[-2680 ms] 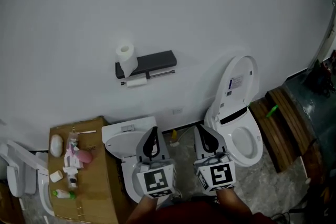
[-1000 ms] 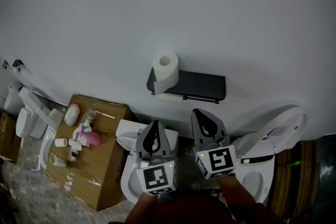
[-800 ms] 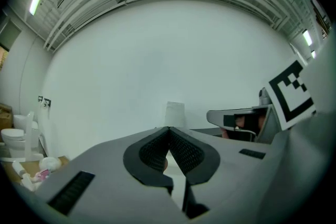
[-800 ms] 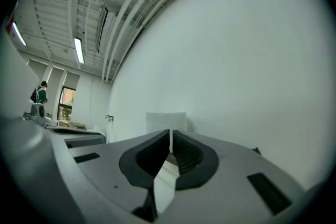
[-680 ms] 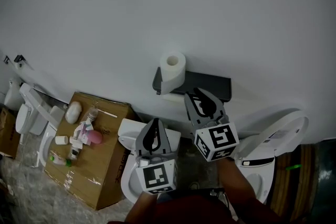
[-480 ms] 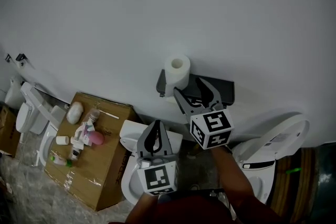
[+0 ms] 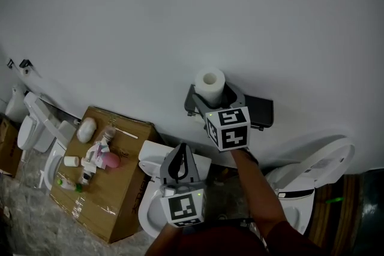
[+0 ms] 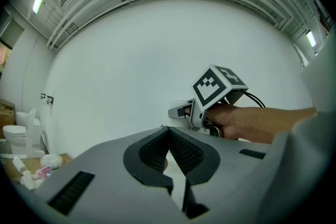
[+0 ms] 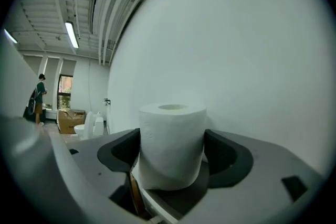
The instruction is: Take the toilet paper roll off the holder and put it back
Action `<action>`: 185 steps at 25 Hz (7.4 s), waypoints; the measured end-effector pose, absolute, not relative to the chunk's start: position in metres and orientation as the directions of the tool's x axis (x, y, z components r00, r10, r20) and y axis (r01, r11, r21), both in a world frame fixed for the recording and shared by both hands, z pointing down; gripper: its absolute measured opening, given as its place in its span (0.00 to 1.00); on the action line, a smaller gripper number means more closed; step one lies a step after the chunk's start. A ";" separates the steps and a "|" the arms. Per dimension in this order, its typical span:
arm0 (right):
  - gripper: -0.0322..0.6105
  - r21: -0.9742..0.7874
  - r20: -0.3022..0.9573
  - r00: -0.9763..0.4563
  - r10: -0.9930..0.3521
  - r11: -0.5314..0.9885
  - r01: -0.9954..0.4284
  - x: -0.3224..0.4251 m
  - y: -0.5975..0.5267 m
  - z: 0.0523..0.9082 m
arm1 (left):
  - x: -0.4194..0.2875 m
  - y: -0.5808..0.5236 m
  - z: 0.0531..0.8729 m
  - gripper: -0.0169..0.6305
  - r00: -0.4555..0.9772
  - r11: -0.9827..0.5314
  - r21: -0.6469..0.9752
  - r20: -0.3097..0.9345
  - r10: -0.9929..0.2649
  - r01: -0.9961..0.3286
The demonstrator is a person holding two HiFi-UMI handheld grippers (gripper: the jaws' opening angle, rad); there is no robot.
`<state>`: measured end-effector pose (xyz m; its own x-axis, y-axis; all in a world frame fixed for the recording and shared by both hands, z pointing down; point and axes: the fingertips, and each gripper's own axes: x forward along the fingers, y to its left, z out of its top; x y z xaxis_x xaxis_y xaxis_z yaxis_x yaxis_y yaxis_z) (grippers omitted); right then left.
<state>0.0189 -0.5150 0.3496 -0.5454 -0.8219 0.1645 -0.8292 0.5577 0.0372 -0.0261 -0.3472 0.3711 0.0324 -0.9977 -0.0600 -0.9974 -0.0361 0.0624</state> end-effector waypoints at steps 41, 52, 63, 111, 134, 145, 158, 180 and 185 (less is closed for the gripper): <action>0.60 -0.007 0.005 -0.496 -0.868 0.496 -0.868 0.125 -0.360 0.349 | -0.016 -0.344 0.356 0.05 0.062 -0.063 0.008 -0.087 -0.994 -0.998; 0.60 -0.005 0.118 -0.448 -0.886 0.450 -0.893 0.134 -0.358 0.418 | -0.007 -0.341 0.385 0.05 0.070 -0.069 -0.015 -0.061 -0.996 -0.997; 0.60 0.000 0.100 -0.450 -0.887 0.452 -0.892 0.136 -0.359 0.414 | 0.002 -0.339 0.378 0.05 0.068 -0.069 0.007 -0.080 -0.994 -0.998; 0.60 0.088 -0.085 -0.509 -0.856 0.503 -0.860 0.080 -0.437 0.295 | -0.020 -0.355 0.390 0.05 0.022 -0.023 0.019 -0.064 -0.998 -1.000; 0.60 0.092 0.099 -0.437 -0.894 0.445 -0.891 0.049 -0.518 0.346 | -0.043 -0.354 0.398 0.05 -0.016 0.015 0.030 -0.045 -0.999 -0.999; 0.60 0.125 0.121 -0.445 -0.887 0.458 -0.880 0.045 -0.517 0.349 | -0.038 -0.350 0.400 0.05 0.002 -0.002 0.015 -0.038 -0.999 -1.000; 0.60 0.177 0.039 -0.450 -0.892 0.449 -0.876 0.047 -0.498 0.323 | -0.045 -0.348 0.400 0.05 -0.005 0.005 0.004 -0.033 -0.999 -1.000; 0.60 0.080 0.011 -0.468 -0.884 0.467 -0.880 0.076 -0.412 0.365 | -0.039 -0.349 0.407 0.05 0.015 -0.015 -0.008 -0.010 -1.000 -1.000; 0.60 0.079 0.039 -0.461 -0.887 0.463 -0.883 0.099 -0.379 0.396 | -0.032 -0.347 0.406 0.05 0.029 -0.029 -0.003 -0.011 -1.000 -1.000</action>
